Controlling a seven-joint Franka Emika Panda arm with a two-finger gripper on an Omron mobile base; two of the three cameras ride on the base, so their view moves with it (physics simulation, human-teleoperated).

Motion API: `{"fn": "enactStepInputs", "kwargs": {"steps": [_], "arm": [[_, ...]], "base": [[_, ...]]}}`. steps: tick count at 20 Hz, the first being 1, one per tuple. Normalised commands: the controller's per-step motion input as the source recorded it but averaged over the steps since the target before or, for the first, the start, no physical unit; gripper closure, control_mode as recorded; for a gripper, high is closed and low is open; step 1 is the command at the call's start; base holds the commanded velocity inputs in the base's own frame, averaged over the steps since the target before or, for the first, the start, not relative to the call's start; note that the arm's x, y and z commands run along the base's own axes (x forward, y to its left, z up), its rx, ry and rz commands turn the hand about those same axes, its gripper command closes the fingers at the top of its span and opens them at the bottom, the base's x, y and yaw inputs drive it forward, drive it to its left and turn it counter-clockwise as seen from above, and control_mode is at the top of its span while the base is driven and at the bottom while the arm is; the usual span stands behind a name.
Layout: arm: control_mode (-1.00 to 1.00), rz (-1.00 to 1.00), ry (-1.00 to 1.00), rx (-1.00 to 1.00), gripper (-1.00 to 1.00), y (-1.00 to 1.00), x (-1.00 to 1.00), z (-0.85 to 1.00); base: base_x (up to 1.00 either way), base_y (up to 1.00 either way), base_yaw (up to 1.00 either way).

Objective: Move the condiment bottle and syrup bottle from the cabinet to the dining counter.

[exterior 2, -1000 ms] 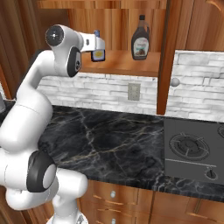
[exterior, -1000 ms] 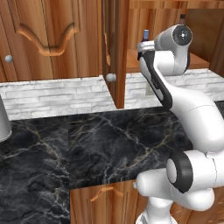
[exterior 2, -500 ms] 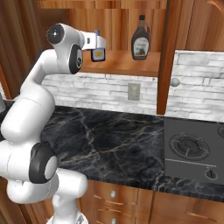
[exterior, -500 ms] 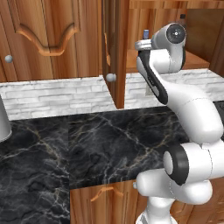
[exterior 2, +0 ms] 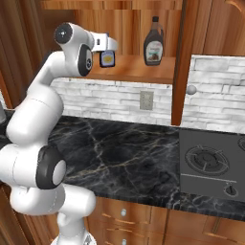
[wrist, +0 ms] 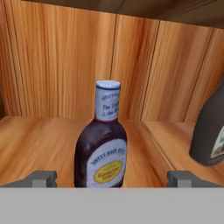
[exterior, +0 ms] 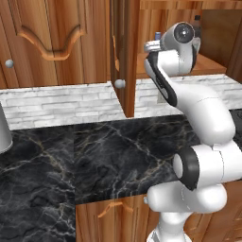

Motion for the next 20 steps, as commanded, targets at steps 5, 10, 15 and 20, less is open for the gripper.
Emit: {"fn": "enactStepInputs", "kwargs": {"steps": [5, 10, 15, 20], "arm": [[-1.00, -0.02, 0.05, 0.00, -1.00, -0.01, 0.18, 0.01], [-1.00, -0.03, 0.04, 0.00, -1.00, -0.02, 0.16, 0.00], [-1.00, -0.03, 0.01, 0.00, -1.00, -0.02, 0.18, 0.00], [-1.00, -0.03, 0.00, 0.00, -1.00, 0.00, 0.19, 0.00]], "base": [[0.00, 0.00, 0.00], [0.00, 0.00, 0.00], [0.00, 0.00, 0.00], [0.00, 0.00, 0.00]]}}
